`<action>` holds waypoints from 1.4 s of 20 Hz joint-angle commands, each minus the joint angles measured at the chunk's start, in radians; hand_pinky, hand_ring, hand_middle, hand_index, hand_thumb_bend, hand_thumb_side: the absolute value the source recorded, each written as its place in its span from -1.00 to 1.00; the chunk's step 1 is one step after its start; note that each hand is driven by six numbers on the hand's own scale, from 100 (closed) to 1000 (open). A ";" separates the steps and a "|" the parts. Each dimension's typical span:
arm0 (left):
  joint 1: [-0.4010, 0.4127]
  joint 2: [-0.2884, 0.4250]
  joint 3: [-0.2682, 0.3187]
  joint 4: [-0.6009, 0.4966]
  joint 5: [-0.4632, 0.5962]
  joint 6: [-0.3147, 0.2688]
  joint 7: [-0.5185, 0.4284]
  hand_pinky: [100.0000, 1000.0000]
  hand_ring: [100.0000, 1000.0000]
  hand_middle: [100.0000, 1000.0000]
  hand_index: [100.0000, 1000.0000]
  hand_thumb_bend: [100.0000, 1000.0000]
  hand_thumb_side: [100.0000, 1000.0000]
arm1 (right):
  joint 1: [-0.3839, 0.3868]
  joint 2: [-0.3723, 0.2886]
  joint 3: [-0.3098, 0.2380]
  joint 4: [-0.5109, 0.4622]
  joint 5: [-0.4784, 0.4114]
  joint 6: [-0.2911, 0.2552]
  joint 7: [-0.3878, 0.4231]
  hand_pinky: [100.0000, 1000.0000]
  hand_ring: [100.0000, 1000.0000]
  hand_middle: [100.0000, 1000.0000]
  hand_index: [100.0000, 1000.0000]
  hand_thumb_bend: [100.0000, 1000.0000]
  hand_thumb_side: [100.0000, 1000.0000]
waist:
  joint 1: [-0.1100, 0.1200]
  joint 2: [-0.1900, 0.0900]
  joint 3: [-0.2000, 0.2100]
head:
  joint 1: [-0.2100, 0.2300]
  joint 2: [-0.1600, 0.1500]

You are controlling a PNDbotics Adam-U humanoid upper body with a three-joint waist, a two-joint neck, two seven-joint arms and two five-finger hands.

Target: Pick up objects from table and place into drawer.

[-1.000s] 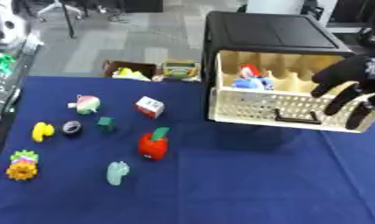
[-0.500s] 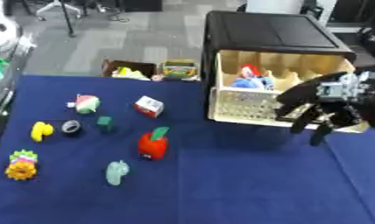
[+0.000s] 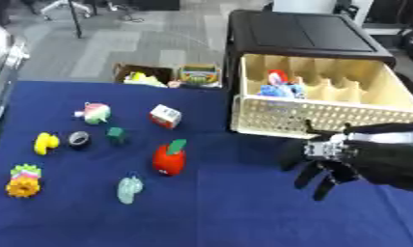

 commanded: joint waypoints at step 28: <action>0.030 0.015 0.046 -0.012 0.034 -0.043 0.066 0.02 0.28 0.13 0.55 -0.97 0.33 | 0.004 -0.094 -0.089 0.018 0.258 0.052 0.062 0.32 0.57 0.66 0.71 -1.00 0.92 | 0.016 0.020 0.080 | -0.018 0.035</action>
